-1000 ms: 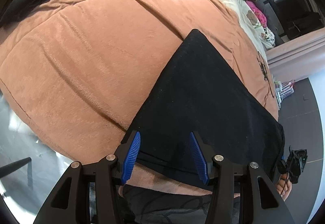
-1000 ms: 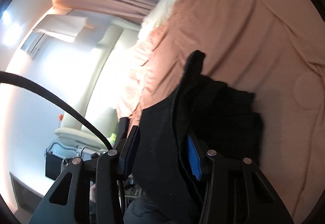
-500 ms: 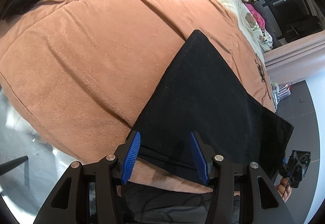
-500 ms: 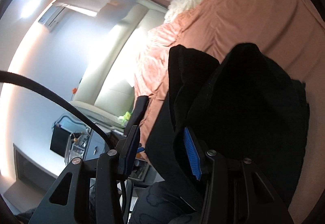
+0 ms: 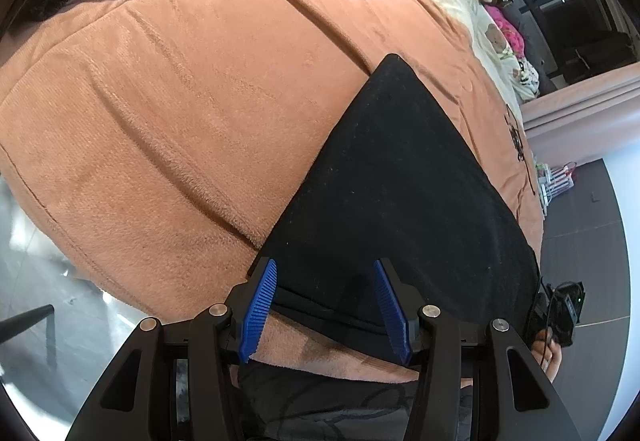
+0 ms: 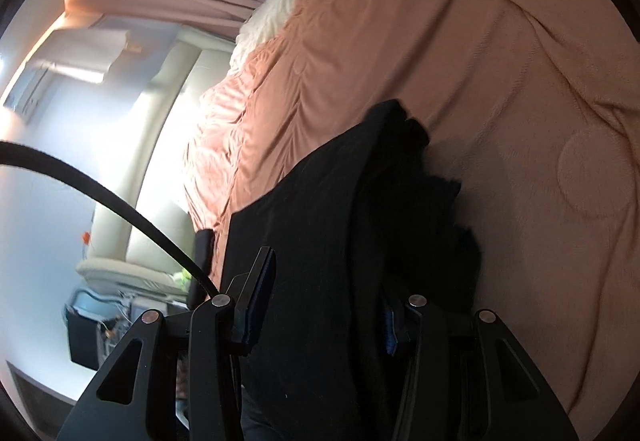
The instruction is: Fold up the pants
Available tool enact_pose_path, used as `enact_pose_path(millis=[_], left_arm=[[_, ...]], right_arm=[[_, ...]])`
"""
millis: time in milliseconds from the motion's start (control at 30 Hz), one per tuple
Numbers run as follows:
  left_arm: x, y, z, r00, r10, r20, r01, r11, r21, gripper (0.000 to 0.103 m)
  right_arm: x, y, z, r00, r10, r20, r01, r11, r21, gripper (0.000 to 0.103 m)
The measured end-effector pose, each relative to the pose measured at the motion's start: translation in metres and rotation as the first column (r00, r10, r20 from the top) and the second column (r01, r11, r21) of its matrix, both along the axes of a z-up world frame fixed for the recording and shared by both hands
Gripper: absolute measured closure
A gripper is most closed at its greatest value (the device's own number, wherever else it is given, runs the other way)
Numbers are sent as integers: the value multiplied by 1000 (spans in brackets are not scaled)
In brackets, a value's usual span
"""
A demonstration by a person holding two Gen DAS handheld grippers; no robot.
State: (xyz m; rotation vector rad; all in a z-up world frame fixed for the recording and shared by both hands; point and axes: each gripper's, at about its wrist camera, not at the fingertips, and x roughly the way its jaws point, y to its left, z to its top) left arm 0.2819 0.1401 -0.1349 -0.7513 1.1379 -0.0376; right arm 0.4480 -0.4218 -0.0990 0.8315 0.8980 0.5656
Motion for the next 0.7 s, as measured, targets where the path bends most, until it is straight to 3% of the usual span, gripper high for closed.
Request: enact_pose_path(millis=[267,400,433,533,700], left_arm=[[-1,-2,4,1000,5,0,-5,1000,14,50],[-2,-4,5,1000,10,-2,-10,1000,25,50],[-2,-4,5,1000,12,-2,-12,1000,26,50],[-4,-4,5,1000,14,0,-14,1000,23,50],[-6,-3,2,1000,16,4,-16,1000,12,50]], right_arm=[[34,-9,-19,999,-8,-53,10,998,56,59],[51,-19,-20,998,7,-56,-5,999,32,59],[48,-24,-13,999,5,-47,-5,1000,12,64],[51,-14,5,999,25,-21,-26,996,-84,93],[26,8,55,992,27,121,3,971,-239,97]])
